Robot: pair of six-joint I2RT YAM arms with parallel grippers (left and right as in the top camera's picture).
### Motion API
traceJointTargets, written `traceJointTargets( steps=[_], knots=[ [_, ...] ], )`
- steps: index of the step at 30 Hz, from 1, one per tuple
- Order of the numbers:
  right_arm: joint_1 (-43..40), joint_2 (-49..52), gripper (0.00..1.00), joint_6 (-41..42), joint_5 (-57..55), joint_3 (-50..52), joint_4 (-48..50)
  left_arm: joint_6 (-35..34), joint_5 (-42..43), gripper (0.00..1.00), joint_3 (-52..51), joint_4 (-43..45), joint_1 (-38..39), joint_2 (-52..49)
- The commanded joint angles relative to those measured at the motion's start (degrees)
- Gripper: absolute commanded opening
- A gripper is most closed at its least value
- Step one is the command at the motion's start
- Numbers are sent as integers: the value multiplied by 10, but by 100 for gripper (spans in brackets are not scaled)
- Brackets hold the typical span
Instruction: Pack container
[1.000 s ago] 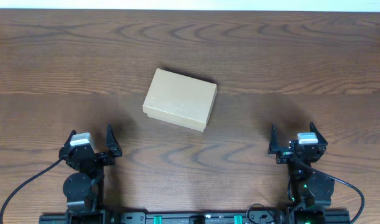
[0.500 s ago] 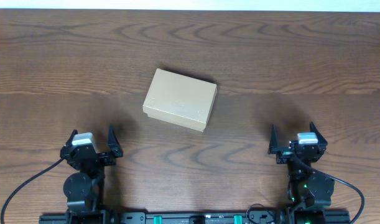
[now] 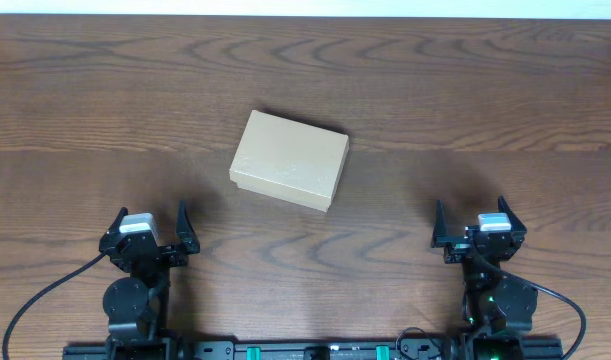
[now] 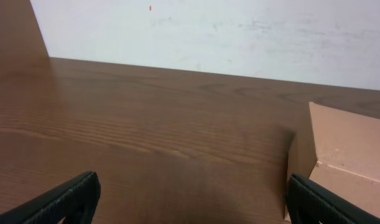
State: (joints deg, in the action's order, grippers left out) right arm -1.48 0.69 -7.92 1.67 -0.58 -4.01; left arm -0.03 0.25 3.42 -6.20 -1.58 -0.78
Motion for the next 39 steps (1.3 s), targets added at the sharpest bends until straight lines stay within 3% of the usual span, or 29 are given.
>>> traceJointTargets(
  steps=[1,39],
  knots=[
    [-3,-4,99,6,-2,2,-1,-2,8,95,-16,-14,3,6],
    [-3,-4,99,6,-2,2,-1,-2,8,95,-16,-14,20,6]
  ],
)
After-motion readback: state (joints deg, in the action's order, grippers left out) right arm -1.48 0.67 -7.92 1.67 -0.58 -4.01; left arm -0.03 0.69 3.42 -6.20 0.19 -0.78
